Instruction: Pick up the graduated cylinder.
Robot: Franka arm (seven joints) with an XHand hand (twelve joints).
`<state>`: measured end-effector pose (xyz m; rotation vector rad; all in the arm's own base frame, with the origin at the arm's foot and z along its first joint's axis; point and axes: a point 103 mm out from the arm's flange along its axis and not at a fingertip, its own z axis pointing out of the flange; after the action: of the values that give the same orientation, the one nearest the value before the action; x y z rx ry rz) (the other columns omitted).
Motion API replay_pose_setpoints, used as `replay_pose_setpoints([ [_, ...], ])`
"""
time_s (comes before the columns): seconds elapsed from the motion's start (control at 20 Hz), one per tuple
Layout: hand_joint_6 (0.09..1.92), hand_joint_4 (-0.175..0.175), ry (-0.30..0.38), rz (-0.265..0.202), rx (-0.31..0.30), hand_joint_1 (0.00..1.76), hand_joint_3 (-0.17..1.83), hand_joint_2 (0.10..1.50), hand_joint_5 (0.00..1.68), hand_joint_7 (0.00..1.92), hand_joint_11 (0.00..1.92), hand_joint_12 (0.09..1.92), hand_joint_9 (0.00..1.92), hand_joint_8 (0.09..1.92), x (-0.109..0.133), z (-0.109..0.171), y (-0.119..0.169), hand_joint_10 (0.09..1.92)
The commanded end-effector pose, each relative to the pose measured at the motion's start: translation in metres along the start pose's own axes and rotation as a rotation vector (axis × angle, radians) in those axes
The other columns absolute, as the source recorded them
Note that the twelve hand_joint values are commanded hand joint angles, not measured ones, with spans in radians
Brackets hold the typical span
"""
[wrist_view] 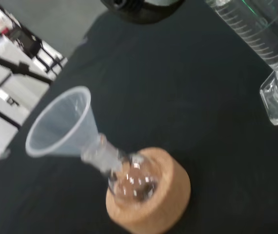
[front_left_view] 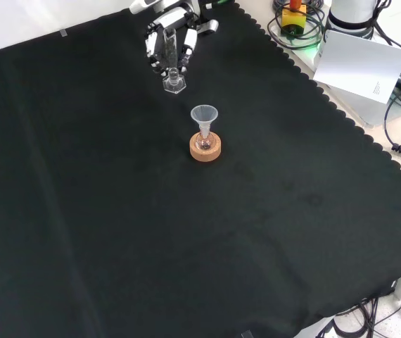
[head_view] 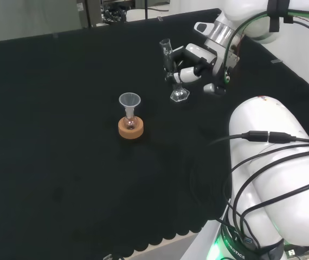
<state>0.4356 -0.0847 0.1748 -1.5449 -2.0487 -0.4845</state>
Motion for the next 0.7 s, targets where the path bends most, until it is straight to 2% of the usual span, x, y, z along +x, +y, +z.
replay_pose_setpoints([
  [0.05, 1.08, -0.175, -0.1, 0.006, 0.081, 1.25, 0.0, 1.14, 0.92, 0.95, 1.24, 0.8, 1.4, 1.08, 0.0071, -0.0012, -0.0116, 0.11],
  [0.45, 1.07, -0.175, -0.228, 0.015, 0.204, 1.25, 0.0, 1.14, 0.92, 0.96, 1.24, 0.8, 1.41, 1.07, 0.0123, -0.0016, -0.0145, 0.11],
  [0.7, 1.06, -0.175, -0.275, 0.029, 0.288, 1.25, 0.0, 1.13, 0.93, 0.96, 1.24, 0.79, 1.41, 1.06, 0.0145, 0.0, -0.0184, 0.1],
])
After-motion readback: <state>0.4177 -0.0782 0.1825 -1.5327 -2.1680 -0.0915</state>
